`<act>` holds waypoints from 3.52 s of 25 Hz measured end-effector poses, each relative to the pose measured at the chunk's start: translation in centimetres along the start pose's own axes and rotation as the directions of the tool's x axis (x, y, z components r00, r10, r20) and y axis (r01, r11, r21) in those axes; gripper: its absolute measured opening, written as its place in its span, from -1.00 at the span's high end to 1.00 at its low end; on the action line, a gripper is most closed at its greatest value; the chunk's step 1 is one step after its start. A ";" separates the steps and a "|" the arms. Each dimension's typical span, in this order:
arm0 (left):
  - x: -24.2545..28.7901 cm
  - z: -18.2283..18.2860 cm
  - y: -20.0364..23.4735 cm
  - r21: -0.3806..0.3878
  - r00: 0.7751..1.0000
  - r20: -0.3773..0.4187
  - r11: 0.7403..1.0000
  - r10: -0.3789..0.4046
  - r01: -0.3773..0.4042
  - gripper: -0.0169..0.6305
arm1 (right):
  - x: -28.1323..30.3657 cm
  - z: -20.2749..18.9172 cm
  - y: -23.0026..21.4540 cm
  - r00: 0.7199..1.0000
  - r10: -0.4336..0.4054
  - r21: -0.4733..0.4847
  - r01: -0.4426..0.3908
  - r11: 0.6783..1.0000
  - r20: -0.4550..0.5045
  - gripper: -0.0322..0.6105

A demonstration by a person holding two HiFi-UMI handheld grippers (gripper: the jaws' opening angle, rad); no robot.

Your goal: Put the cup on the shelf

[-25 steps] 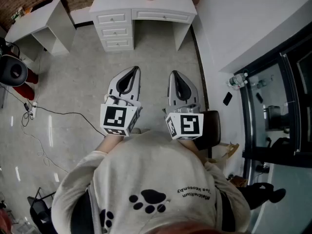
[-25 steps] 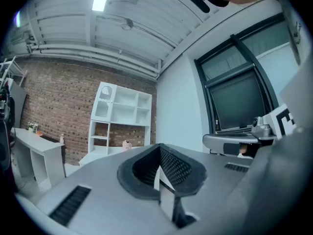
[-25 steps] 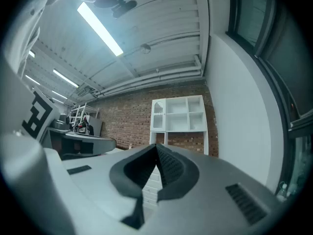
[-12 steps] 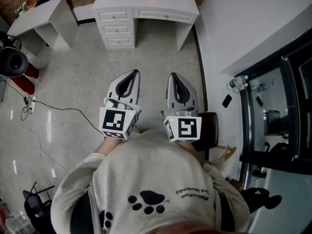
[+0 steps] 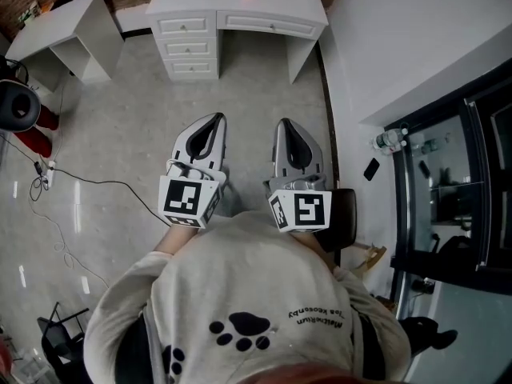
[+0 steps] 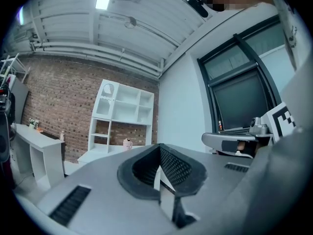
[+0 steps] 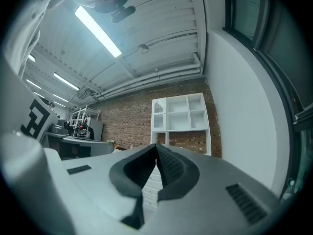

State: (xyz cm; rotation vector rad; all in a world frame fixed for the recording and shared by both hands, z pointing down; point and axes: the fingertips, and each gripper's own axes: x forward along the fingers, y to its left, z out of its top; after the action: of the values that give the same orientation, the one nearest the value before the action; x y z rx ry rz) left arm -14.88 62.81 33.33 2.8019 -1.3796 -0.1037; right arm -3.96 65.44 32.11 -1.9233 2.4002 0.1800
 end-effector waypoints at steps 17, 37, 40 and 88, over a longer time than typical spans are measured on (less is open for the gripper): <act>16.7 0.7 11.8 0.013 0.995 0.018 0.995 -0.101 0.100 0.92 | 18.9 -2.1 -5.2 0.996 -0.088 0.003 0.088 0.996 0.010 0.87; 25.4 -2.6 17.3 -0.030 0.992 -0.009 0.991 -0.128 0.127 0.92 | 28.9 -5.7 -8.1 0.996 -0.088 0.031 0.089 0.996 -0.007 0.87; 28.2 -3.3 18.1 -0.022 0.992 -0.016 0.992 -0.124 0.124 0.92 | 31.5 -6.7 -9.5 0.997 -0.071 0.040 0.071 0.997 -0.006 0.87; 65.4 -7.8 31.9 -0.106 0.994 -0.079 0.992 -0.074 0.066 0.92 | 66.5 -15.1 -29.2 0.989 0.106 0.046 -0.102 0.994 -0.101 0.87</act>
State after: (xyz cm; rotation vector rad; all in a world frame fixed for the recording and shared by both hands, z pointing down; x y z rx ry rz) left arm 0.18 -8.57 39.07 2.7365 -1.2221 -0.0581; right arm 10.29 -7.19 37.54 -1.8355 2.5505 0.0366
